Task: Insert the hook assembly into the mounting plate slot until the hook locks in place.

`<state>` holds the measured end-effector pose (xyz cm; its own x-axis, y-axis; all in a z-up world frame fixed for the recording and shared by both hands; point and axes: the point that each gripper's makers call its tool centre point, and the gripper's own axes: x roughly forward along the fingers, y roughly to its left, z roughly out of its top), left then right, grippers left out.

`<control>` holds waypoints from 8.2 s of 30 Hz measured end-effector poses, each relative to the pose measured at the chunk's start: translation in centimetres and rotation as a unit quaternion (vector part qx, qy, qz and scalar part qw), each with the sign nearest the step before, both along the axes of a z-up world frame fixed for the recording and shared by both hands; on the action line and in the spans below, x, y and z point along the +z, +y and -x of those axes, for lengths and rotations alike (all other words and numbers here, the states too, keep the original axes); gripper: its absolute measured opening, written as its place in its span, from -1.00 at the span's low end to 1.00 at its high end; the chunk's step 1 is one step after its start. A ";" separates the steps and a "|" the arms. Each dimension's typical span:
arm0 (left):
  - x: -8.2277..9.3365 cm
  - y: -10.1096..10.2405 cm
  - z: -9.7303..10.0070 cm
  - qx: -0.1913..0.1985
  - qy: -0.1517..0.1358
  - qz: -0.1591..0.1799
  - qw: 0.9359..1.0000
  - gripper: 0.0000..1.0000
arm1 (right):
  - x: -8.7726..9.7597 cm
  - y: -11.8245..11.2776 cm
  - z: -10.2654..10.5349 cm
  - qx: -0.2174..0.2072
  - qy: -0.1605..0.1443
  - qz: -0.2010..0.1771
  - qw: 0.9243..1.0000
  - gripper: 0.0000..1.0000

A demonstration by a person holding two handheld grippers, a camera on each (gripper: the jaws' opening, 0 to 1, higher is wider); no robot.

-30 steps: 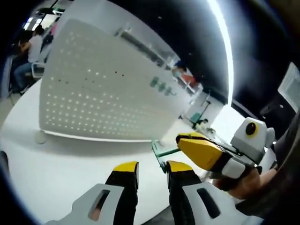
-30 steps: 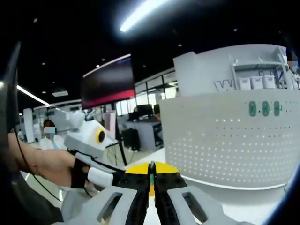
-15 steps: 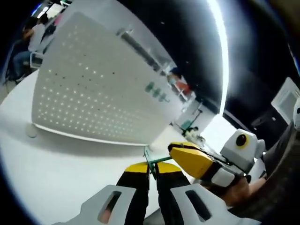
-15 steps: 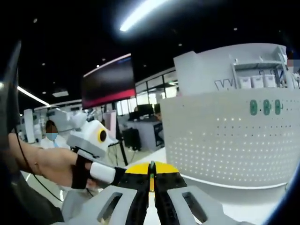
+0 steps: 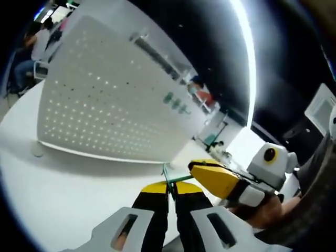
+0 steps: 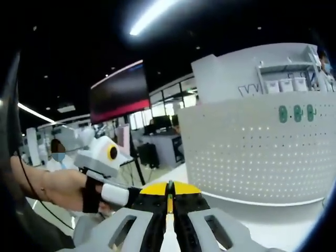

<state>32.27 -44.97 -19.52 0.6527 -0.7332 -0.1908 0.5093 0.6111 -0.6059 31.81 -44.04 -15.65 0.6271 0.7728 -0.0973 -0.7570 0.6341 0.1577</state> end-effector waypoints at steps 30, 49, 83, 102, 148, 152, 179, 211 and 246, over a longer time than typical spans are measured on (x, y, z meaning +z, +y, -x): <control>-1.5 2.8 -1.0 0.020 -0.069 -0.193 0.979 -0.96 | -1.5 -0.4 0.6 0.033 0.049 0.016 0.998 -0.86; -0.2 1.2 -0.7 -0.004 -0.133 -0.214 0.968 -0.96 | -2.1 -0.6 0.1 0.019 0.113 -0.025 0.993 -0.86; -0.1 0.9 -0.8 -0.007 -0.140 -0.209 0.968 -0.90 | -2.4 -0.8 0.0 0.007 0.121 -0.033 0.992 -1.00; -0.8 0.1 -0.3 -0.021 -0.129 -0.225 0.966 0.21 | -1.7 -1.1 -0.2 0.008 0.087 -0.015 0.996 -1.00; 0.2 -1.6 0.6 -0.029 -0.127 -0.177 0.976 1.00 | -1.8 -4.1 -2.7 -0.038 0.054 0.010 0.998 -1.00; 0.4 -1.3 0.6 -0.024 -0.124 -0.166 0.978 0.98 | -1.6 -5.3 -3.7 -0.062 0.052 -0.002 0.997 -1.00; 1.8 -0.3 -0.5 0.000 -0.118 -0.160 0.980 0.98 | 1.5 -13.9 -11.7 -0.186 -0.009 -0.014 0.982 -1.00; 0.3 0.8 -1.6 0.015 -0.099 -0.181 0.978 0.94 | 4.4 -25.3 -18.2 -0.325 -0.062 -0.001 0.944 -1.00; -0.8 1.6 -1.8 0.020 -0.085 -0.188 0.978 0.93 | 6.7 -30.2 -23.0 -0.374 -0.089 0.009 0.923 -1.00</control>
